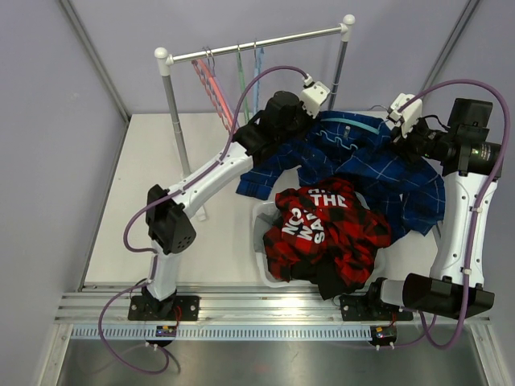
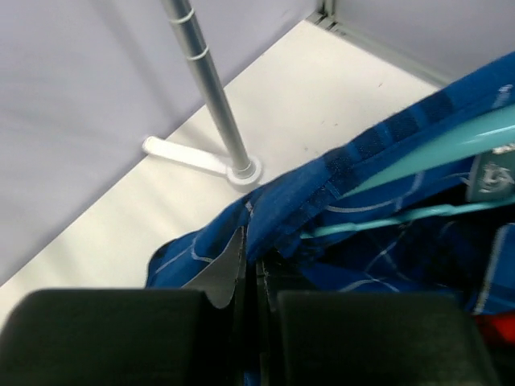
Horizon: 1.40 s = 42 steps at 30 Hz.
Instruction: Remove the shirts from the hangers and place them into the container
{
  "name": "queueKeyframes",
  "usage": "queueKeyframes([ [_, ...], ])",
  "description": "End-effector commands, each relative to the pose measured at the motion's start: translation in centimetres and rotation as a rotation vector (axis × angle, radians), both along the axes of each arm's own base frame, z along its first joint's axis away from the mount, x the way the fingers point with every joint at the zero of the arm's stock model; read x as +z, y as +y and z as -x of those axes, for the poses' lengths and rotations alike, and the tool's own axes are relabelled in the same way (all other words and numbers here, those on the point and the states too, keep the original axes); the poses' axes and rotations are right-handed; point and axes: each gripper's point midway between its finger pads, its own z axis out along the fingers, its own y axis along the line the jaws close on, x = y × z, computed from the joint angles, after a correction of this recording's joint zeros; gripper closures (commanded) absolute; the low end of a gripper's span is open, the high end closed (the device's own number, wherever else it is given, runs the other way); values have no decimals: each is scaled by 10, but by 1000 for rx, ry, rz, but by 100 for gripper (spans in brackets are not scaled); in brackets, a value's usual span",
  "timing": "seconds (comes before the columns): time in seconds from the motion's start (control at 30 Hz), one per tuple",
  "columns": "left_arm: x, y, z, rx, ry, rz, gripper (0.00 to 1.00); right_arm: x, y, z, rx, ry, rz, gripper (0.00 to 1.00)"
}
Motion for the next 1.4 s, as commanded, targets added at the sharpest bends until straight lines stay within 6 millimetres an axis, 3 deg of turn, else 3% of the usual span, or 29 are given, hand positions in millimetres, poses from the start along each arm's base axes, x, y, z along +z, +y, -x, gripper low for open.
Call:
queueKeyframes([
  [0.0, 20, 18, -16, 105, -89, -38, 100, 34, 7, 3, 34, -107, -7, 100],
  [0.17, 27, 33, -17, 150, -122, -90, 100, 28, 1, -1, 9, -93, 11, 100],
  [0.37, 43, 48, -10, 163, -166, -138, 100, 19, -21, -16, -83, -85, 75, 100],
  [0.53, 43, 51, -3, 141, -159, -162, 93, 17, -15, -13, -45, -79, 68, 100],
  [0.63, 39, 56, -5, 159, -159, -189, 100, 19, -11, -9, -22, -84, 66, 100],
  [0.73, 39, 62, -7, 187, -163, -207, 100, 23, -11, -7, -20, -96, 75, 100],
  [0.8, 44, 66, -7, 201, -171, -207, 95, 21, -13, -7, -25, -95, 84, 100],
  [0.83, 48, 67, -5, 200, -176, -200, 87, 18, -16, -10, -38, -86, 92, 100],
  [0.93, 53, 66, 0, 178, -177, -185, 85, 13, -20, -13, -52, -68, 103, 100],
  [1.1, 44, 69, 0, 180, -169, -221, 100, 13, -13, -7, -7, -77, 97, 100],
  [1.23, 35, 75, -5, 206, -177, -269, 100, 22, -4, 2, 51, -111, 105, 100],
  [1.37, 36, 92, -17, 313, -217, -325, 100, 20, 16, 27, 186, -104, 114, 100],
])
